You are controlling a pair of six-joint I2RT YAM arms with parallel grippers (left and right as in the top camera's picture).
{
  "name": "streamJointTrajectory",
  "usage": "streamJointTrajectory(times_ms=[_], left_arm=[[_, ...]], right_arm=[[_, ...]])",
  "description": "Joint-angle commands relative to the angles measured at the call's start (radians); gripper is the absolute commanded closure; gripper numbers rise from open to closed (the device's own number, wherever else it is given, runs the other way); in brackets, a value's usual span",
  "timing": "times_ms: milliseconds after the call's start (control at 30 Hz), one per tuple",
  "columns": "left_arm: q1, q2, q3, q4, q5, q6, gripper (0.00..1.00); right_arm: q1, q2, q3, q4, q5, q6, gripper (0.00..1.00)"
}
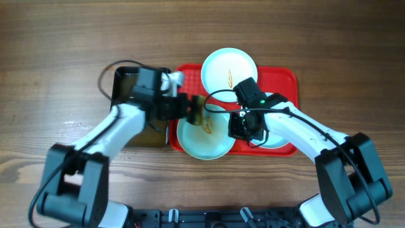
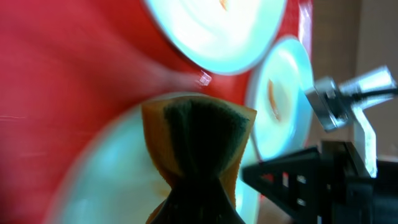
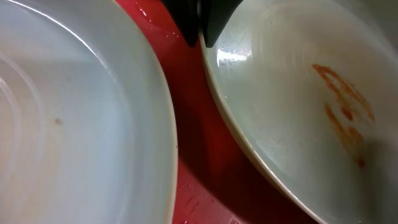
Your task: Clean dirty plates on tray and stack at the side
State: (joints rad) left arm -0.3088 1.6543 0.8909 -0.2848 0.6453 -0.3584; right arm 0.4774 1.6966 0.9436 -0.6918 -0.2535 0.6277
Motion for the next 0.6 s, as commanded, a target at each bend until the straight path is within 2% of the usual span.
streamJointTrajectory(times_ms=[0, 67, 100, 200, 267, 367, 467, 567], left_arm=[[-0.122, 0.077, 0.007, 0.093, 0.07, -0.152, 0.96], [-0.166, 0.125, 0.007, 0.117, -0.014, -0.283, 0.96], [-0.173, 0.14, 0.007, 0.117, -0.036, -0.309, 0.96], [-0.194, 0.184, 0.007, 0.138, -0.038, -0.306, 0.96], [-0.196, 0.186, 0.007, 0.094, -0.137, -0.299, 0.96], [-0.165, 0.164, 0.007, -0.039, -0.421, -0.187, 0.96], [-0.154, 0.095, 0.007, -0.103, -0.546, -0.083, 0.96], [-0.154, -0.007, 0.007, -0.119, -0.55, -0.037, 0.96]], right_arm=[[0.008, 0.013, -0.005, -0.002, 0.01, 0.001, 0.95], [0.008, 0.013, -0.005, -0.005, 0.01, 0.001, 0.95], [0.008, 0.013, -0.005, -0.005, 0.01, 0.001, 0.95], [0.008, 0.013, -0.005, -0.006, 0.01, 0.001, 0.95], [0.008, 0.013, -0.005, -0.008, 0.01, 0.001, 0.95], [0.008, 0.013, -0.005, -0.01, 0.01, 0.0, 0.95], [0.008, 0.013, -0.005, -0.01, 0.01, 0.001, 0.95], [0.008, 0.013, -0.005, -0.012, 0.01, 0.001, 0.95]])
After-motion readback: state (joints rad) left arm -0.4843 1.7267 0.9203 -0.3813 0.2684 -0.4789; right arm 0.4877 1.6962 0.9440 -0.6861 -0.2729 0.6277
